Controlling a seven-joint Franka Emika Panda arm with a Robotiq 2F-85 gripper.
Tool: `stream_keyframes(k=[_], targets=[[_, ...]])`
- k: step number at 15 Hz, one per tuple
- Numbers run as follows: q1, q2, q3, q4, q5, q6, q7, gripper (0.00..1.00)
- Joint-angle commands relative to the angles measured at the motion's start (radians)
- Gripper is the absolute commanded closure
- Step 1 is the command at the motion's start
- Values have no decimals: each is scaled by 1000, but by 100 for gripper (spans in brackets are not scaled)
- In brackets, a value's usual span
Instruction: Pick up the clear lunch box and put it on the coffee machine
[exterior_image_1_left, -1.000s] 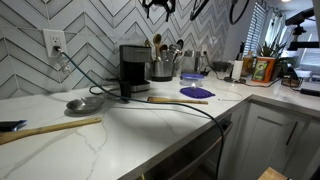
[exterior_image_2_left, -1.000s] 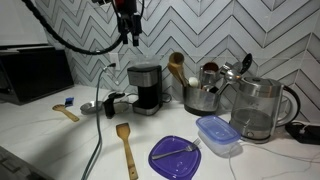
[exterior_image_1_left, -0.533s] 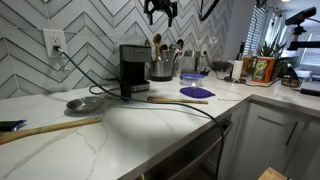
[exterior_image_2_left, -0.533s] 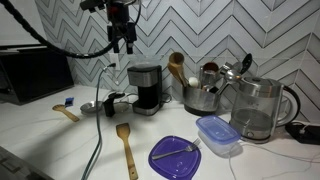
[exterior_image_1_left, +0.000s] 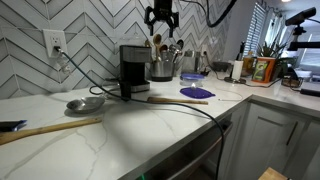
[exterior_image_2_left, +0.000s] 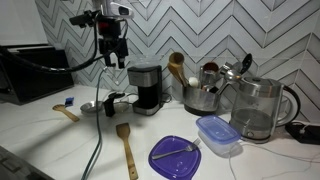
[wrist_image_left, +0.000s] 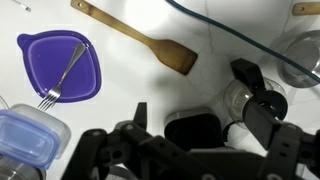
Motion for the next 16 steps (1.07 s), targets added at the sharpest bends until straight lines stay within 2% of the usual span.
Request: stream_keyframes(k=[1, 7, 9, 10, 12, 16], targets=[[10, -122, 10, -242, 50, 155, 37, 0], [42, -222, 53, -557, 148, 453, 124, 0], [50, -254, 76, -668, 159, 541, 189, 0], [42, -173, 63, -524, 137, 458, 138, 0], [48, -199, 78, -604, 139, 510, 172, 0], [47, -223, 80, -627, 140, 516, 178, 0]])
